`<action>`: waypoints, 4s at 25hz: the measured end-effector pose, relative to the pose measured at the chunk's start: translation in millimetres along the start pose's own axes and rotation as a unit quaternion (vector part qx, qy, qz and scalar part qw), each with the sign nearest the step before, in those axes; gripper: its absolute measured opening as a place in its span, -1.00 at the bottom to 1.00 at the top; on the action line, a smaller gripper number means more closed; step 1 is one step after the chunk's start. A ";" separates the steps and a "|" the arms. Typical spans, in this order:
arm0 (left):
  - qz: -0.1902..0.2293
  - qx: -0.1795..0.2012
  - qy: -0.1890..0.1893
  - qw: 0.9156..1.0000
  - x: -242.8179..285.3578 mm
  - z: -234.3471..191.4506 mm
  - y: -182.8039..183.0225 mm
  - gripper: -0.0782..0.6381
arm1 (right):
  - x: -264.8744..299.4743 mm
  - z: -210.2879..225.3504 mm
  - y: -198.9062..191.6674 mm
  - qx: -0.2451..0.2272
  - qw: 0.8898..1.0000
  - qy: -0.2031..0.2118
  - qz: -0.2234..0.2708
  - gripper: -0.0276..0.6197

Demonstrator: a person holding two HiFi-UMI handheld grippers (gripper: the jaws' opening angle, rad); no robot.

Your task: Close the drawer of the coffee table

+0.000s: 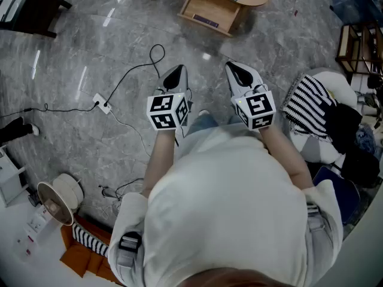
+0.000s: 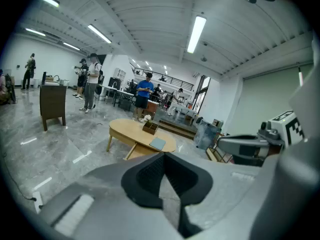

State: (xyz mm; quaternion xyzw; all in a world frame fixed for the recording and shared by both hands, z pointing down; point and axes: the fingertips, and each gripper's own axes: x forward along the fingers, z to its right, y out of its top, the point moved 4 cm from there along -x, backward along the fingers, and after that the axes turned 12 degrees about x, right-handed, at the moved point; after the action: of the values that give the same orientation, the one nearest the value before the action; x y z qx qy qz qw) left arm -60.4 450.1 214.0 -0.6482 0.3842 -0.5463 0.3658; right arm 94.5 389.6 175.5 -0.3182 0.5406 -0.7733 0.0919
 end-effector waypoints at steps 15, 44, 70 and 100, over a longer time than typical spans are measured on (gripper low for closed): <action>0.008 -0.003 0.008 1.000 -31.3 52.2 -15.9 -0.78 | -45.6 -5.5 -20.6 0.013 0.999 0.027 0.021 -0.92; -0.019 -0.016 0.016 1.000 -9.6 27.2 -16.7 -0.78 | -28.2 19.1 -24.5 0.084 0.996 0.034 0.015 -0.91; -0.061 -0.029 0.003 0.998 184.0 -116.2 87.1 -0.78 | 173.2 155.3 89.9 0.130 0.991 -0.014 0.031 -0.91; -0.194 0.046 -0.050 0.979 327.7 -154.8 57.7 -0.78 | 201.6 260.7 40.3 0.197 0.971 -0.133 0.005 -0.91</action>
State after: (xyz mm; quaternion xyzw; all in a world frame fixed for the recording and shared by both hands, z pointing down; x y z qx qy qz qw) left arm -183.9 122.3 323.4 -0.7191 0.2064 -0.5913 0.3009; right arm 83.3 72.8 274.1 -0.3911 0.3626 -0.8149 0.2272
